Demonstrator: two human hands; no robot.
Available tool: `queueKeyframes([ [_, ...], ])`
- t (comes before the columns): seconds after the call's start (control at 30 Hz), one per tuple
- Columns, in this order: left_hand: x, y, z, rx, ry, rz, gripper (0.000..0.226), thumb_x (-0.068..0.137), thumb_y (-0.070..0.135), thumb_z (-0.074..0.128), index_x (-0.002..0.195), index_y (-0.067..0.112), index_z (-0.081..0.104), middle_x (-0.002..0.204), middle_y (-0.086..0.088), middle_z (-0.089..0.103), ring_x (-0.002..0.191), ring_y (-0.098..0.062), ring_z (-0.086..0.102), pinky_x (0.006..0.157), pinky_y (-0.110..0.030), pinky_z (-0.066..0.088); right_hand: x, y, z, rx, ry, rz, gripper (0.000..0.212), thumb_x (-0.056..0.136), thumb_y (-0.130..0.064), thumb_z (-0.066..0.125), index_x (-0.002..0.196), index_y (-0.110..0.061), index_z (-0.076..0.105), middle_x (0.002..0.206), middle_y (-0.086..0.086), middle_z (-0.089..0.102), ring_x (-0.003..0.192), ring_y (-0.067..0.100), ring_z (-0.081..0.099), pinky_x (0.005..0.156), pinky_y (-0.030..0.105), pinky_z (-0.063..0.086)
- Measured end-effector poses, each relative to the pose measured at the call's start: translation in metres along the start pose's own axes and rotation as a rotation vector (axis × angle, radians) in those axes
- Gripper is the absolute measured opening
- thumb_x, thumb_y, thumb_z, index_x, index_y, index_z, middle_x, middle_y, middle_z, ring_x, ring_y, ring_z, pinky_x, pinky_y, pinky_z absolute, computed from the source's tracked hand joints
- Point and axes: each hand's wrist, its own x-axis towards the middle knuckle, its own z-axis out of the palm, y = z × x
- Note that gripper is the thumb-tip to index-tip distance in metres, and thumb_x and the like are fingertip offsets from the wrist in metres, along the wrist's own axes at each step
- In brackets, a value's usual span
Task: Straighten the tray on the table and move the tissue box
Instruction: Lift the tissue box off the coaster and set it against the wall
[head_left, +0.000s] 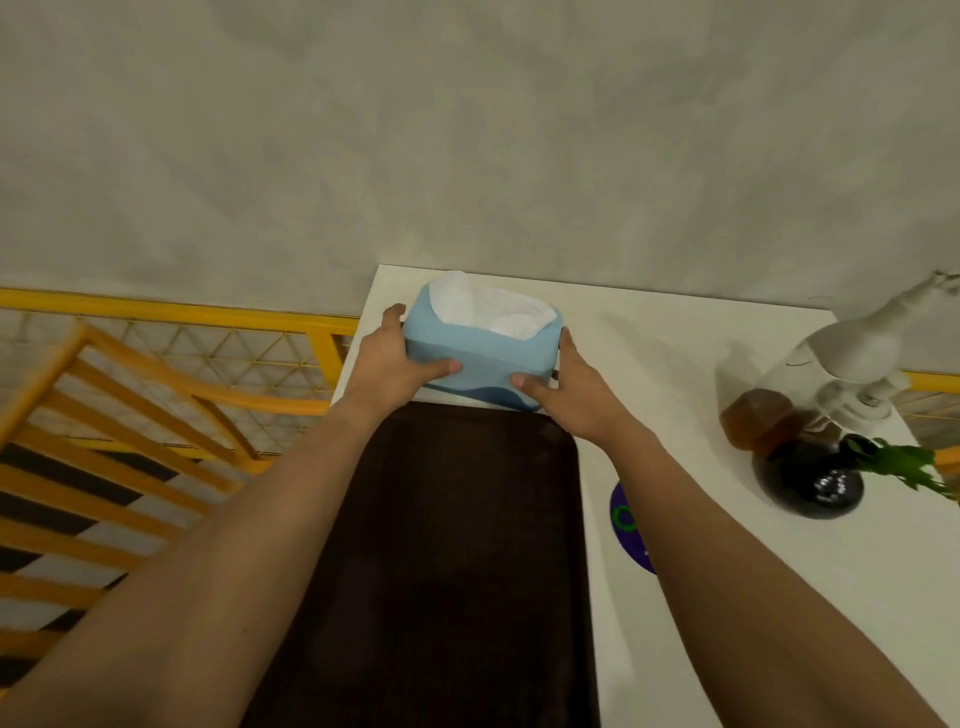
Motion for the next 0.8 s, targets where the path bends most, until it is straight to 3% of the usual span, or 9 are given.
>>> queueKeyframes([
  [0.1, 0.002, -0.017, -0.017, -0.033, 0.017, 0.046, 0.079, 0.073, 0.041, 0.088, 0.138, 0.015, 0.051, 0.127, -0.002, 0.064, 0.114, -0.023, 0.062, 0.073, -0.011, 0.045, 0.008, -0.01, 0.018, -0.001, -0.001, -0.018, 0.072, 0.094, -0.05, 0.065, 0.148, -0.047, 0.018, 0.14, -0.018, 0.043, 0.118, 0.001, 0.046, 0.075, -0.007, 0.036],
  [0.2, 0.003, -0.029, -0.03, -0.098, 0.021, 0.078, 0.071, 0.076, 0.036, 0.088, 0.136, 0.015, 0.055, 0.125, -0.003, 0.066, 0.113, -0.023, 0.063, 0.088, -0.03, 0.056, 0.013, -0.018, 0.034, -0.002, 0.022, -0.026, 0.07, 0.095, -0.053, 0.063, 0.148, -0.047, 0.019, 0.143, -0.017, 0.045, 0.119, 0.002, 0.047, 0.078, -0.003, 0.037],
  [0.27, 0.004, -0.035, -0.036, -0.111, 0.022, 0.079, 0.071, 0.077, 0.035, 0.086, 0.137, 0.016, 0.054, 0.127, -0.003, 0.066, 0.114, -0.022, 0.062, 0.094, -0.033, 0.056, 0.016, -0.022, 0.042, -0.018, 0.034, -0.017, 0.071, 0.095, -0.054, 0.062, 0.151, -0.045, 0.019, 0.143, -0.017, 0.046, 0.118, 0.002, 0.048, 0.078, -0.001, 0.036],
  [0.33, 0.005, -0.041, -0.04, -0.124, 0.023, 0.072, 0.071, 0.079, 0.036, 0.085, 0.139, 0.017, 0.053, 0.127, -0.001, 0.066, 0.112, -0.018, 0.062, 0.087, -0.021, 0.054, 0.018, -0.025, 0.049, -0.041, 0.055, -0.004, 0.07, 0.096, -0.054, 0.061, 0.151, -0.044, 0.019, 0.139, -0.018, 0.047, 0.116, 0.003, 0.048, 0.08, 0.001, 0.036],
  [0.43, 0.004, -0.047, -0.045, -0.136, 0.036, 0.072, 0.069, 0.081, 0.036, 0.083, 0.14, 0.019, 0.053, 0.122, 0.005, 0.064, 0.106, -0.012, 0.059, 0.071, 0.001, 0.043, 0.021, -0.031, 0.058, -0.074, 0.105, -0.003, 0.067, 0.097, -0.051, 0.06, 0.151, -0.041, 0.023, 0.142, -0.012, 0.05, 0.117, 0.004, 0.049, 0.093, 0.015, 0.039],
  [0.57, 0.007, -0.052, -0.047, -0.138, 0.052, 0.104, 0.063, 0.084, 0.032, 0.081, 0.14, 0.02, 0.054, 0.119, 0.007, 0.064, 0.105, -0.01, 0.057, 0.069, 0.004, 0.04, 0.024, -0.03, 0.067, -0.129, 0.198, 0.013, 0.072, 0.097, -0.05, 0.061, 0.156, -0.032, 0.024, 0.149, -0.006, 0.047, 0.122, 0.011, 0.05, 0.103, 0.029, 0.042],
  [0.63, 0.013, -0.055, -0.047, -0.14, 0.049, 0.108, 0.063, 0.085, 0.033, 0.08, 0.141, 0.021, 0.053, 0.12, 0.007, 0.064, 0.106, -0.01, 0.057, 0.071, 0.002, 0.041, 0.029, -0.026, 0.07, -0.161, 0.222, 0.045, 0.077, 0.097, -0.053, 0.06, 0.159, -0.027, 0.023, 0.155, -0.001, 0.043, 0.132, 0.021, 0.05, 0.108, 0.037, 0.042],
  [0.8, 0.033, -0.059, -0.047, -0.127, 0.033, 0.123, 0.066, 0.087, 0.032, 0.077, 0.145, 0.021, 0.048, 0.127, 0.002, 0.064, 0.111, -0.013, 0.057, 0.086, -0.019, 0.048, 0.049, -0.023, 0.073, -0.189, 0.239, 0.052, 0.078, 0.097, -0.059, 0.055, 0.16, -0.029, 0.021, 0.155, 0.0, 0.044, 0.135, 0.026, 0.05, 0.109, 0.038, 0.042],
])
